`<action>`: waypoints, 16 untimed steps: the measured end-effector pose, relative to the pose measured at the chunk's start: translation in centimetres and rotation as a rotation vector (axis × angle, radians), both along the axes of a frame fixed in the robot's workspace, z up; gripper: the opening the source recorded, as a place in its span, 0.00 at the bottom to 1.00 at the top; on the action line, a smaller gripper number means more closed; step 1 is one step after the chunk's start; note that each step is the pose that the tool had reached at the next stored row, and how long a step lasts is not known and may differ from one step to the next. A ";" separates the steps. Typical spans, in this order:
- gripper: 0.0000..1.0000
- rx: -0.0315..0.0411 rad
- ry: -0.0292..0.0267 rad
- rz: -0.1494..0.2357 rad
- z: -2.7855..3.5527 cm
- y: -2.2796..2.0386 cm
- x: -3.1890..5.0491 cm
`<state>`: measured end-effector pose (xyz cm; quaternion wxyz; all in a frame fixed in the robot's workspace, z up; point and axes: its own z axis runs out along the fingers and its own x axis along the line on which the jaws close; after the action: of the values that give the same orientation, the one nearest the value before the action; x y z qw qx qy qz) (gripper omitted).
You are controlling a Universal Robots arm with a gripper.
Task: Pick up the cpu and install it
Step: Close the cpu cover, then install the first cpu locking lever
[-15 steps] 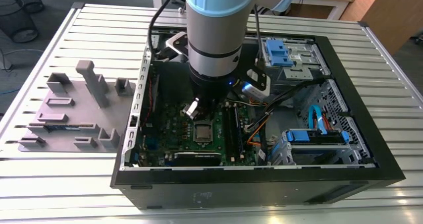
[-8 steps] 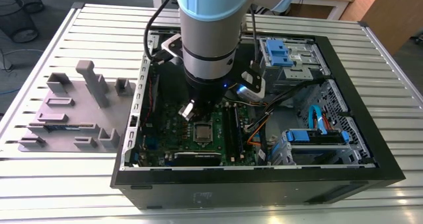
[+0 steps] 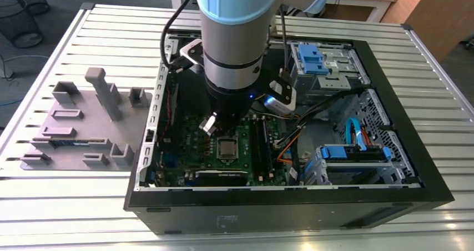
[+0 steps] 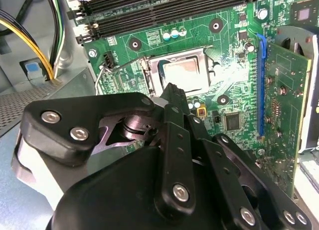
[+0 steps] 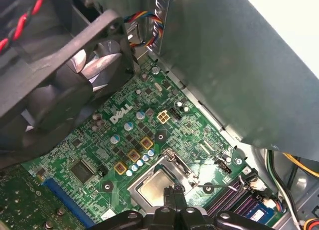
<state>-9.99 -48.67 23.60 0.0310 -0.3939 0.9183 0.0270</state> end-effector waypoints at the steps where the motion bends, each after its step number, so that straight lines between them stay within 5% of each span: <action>1: 0.11 -0.0016 0.0000 0.000 -0.08 0.00 0.00; 5: 0.11 -0.0080 0.0001 0.000 -0.30 0.00 0.00; 14: 0.11 -0.0080 0.0000 0.000 -0.27 0.00 0.00; 16: 0.11 -0.0081 0.0001 0.000 0.63 0.04 0.00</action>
<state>-10.00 -48.63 24.24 0.0293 -0.3940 0.9184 0.0233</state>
